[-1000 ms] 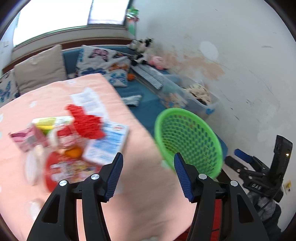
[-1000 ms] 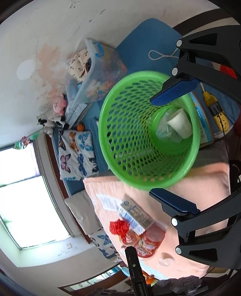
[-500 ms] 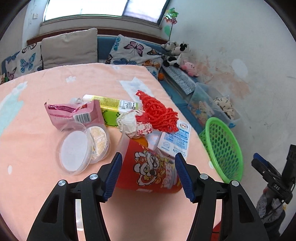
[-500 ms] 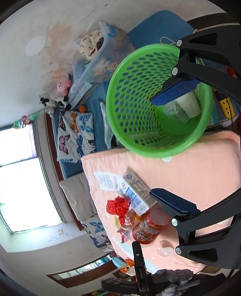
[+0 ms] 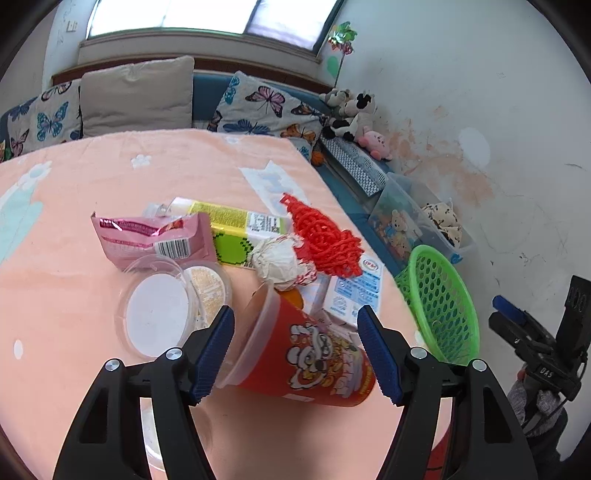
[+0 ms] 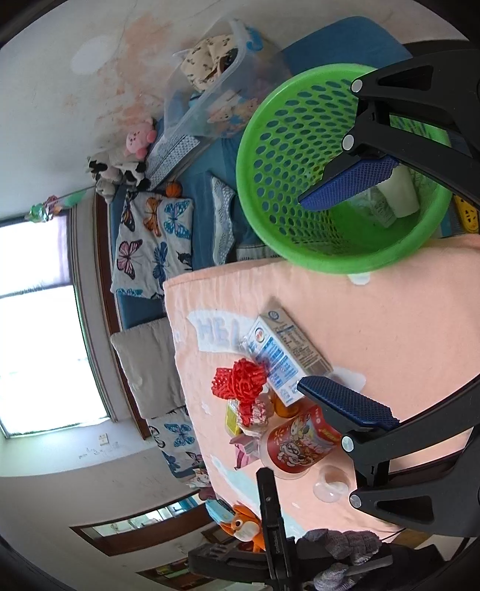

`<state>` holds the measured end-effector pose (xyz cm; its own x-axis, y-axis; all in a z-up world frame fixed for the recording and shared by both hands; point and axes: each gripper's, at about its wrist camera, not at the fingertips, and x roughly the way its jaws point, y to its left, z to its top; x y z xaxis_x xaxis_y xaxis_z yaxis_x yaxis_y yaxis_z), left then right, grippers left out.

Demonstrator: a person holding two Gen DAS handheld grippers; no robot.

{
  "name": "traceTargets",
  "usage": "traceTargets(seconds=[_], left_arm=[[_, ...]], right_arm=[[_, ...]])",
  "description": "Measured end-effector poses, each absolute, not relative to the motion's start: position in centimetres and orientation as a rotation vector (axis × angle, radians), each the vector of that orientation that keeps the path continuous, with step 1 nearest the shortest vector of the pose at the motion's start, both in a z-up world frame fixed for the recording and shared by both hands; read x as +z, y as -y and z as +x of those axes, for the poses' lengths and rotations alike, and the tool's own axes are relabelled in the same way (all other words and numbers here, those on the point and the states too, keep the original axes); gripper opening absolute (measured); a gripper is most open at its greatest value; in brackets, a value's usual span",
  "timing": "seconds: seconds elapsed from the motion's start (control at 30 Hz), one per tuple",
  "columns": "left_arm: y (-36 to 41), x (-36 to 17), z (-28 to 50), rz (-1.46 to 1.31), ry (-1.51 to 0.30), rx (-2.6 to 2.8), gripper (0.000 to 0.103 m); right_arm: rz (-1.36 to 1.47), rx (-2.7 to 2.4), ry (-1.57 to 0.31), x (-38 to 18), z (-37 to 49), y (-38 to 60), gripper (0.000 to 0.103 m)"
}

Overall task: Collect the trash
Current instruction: 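Grasp the red snack cup with the left gripper while the right gripper grasps the red mesh net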

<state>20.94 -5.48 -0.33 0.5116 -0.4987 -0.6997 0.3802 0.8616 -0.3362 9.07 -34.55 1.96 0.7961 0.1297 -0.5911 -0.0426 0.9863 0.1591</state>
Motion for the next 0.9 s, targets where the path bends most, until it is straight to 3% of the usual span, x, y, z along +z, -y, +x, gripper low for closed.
traceTargets(seconds=[0.23, 0.4, 0.6, 0.9], left_arm=[[5.1, -2.4, 22.4, -0.199, -0.962, -0.584, 0.065], [5.4, -2.9, 21.9, -0.196, -0.971, -0.622, 0.058], [5.2, -3.1, 21.4, -0.184, -0.975, -0.647, 0.041], [4.7, -3.1, 20.9, -0.199, -0.980, -0.662, 0.033]], right_arm=[[0.130, 0.146, -0.658, 2.2, 11.5, 33.2, 0.090], [0.115, 0.195, -0.675, 2.3, 13.6, 31.9, 0.090], [0.096, 0.257, -0.699, 2.0, 16.4, 30.1, 0.090], [0.088, 0.347, -0.742, 0.8, 21.1, 27.0, 0.078]])
